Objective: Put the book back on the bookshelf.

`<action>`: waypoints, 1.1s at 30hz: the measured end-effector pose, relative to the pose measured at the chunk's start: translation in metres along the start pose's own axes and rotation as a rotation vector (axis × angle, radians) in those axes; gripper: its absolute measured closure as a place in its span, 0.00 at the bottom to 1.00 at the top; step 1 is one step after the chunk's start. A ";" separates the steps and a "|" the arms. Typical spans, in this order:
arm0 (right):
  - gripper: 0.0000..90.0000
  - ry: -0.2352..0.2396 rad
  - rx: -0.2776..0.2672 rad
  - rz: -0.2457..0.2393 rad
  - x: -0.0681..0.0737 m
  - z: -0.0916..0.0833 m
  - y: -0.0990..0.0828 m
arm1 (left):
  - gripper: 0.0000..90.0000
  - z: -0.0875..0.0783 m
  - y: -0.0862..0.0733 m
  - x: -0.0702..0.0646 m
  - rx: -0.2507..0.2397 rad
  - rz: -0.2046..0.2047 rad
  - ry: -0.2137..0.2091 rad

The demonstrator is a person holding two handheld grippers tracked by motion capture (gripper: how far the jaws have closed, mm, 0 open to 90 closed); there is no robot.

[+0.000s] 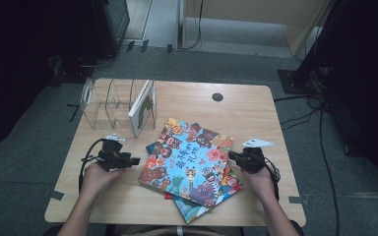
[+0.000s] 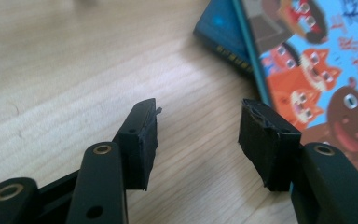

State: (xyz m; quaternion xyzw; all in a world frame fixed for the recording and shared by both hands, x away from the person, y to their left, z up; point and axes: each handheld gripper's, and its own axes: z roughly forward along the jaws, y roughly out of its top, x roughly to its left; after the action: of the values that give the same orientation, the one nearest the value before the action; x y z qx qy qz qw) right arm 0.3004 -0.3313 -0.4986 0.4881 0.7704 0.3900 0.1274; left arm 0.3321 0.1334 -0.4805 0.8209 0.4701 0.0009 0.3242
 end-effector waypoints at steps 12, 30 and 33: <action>1.00 -0.008 -0.007 -0.008 0.003 0.003 0.002 | 0.45 0.008 0.010 -0.012 0.016 0.021 -0.079; 1.00 0.007 -0.012 -0.043 0.021 0.018 0.009 | 0.43 0.024 0.017 -0.016 0.072 0.022 -0.114; 1.00 0.008 -0.012 -0.046 0.022 0.018 0.008 | 0.44 0.025 0.017 -0.013 0.070 0.002 -0.135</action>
State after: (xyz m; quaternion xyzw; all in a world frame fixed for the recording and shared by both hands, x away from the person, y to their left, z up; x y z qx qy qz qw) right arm 0.3053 -0.3022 -0.5003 0.4681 0.7794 0.3936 0.1362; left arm 0.3455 0.1043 -0.4877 0.8304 0.4461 -0.0708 0.3262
